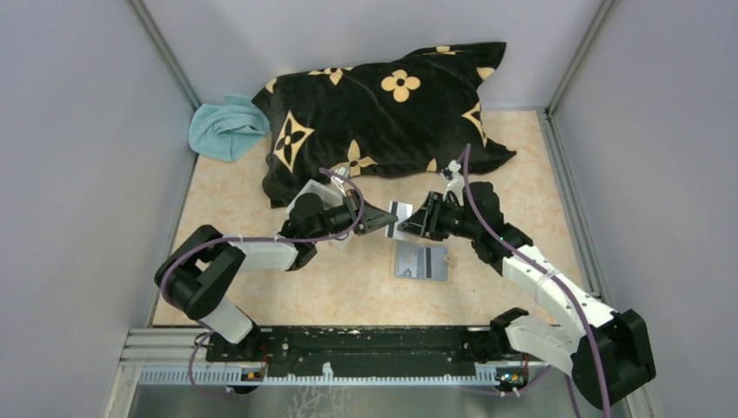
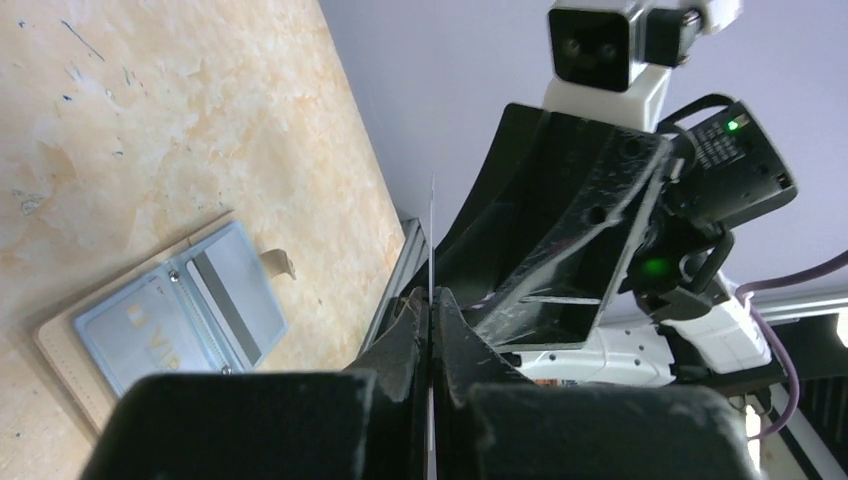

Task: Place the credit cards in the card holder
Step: Pick up the credit card from the storage box, then place the credit card in the card holder.

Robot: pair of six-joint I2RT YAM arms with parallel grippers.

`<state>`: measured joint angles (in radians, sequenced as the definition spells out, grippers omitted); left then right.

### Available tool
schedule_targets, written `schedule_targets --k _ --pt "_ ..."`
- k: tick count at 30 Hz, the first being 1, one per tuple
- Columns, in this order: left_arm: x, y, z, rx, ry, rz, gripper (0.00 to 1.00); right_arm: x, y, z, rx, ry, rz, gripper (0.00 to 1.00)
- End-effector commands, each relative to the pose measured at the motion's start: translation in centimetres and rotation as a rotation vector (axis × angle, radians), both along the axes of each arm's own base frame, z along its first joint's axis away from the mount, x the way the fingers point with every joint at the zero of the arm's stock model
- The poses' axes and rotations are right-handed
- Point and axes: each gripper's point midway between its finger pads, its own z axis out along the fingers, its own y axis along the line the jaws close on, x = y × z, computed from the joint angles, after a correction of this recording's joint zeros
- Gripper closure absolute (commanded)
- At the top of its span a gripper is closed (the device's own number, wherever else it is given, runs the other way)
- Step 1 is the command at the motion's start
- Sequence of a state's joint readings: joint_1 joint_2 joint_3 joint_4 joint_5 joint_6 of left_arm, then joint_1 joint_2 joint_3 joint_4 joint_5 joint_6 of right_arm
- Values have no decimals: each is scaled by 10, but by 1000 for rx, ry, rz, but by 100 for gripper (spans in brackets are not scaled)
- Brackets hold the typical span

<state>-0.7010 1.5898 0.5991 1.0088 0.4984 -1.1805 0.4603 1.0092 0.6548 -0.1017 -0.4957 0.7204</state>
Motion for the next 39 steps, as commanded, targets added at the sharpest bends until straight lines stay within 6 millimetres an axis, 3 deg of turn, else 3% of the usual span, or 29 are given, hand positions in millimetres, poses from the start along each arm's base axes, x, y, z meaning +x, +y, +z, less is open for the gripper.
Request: schedule_targets --k 1,6,7,11,16,20,27,39 --pt "1 -2 11 -67 -7 14 100 7 5 23 102 -73 3 72" --pt "0 -4 11 -96 16 -1 100 5 4 27 193 -70 7 100" --pt "0 -5 10 -97 25 -4 100 5 3 31 216 -70 7 100" --pt "7 -3 -9 -30 96 43 62 4 -5 40 231 -100 -5 100" --pt "23 11 -53 254 190 190 44 5 -22 35 96 -112 -58 100" --pt "22 19 -84 476 219 246 42 7 -45 18 -89 -81 -129 100" --pt "11 12 -122 720 224 262 43 0 -89 -17 -387 36 -226 100" --pt "-7 -5 -162 866 221 229 51 -25 -99 -70 -516 217 -158 100"
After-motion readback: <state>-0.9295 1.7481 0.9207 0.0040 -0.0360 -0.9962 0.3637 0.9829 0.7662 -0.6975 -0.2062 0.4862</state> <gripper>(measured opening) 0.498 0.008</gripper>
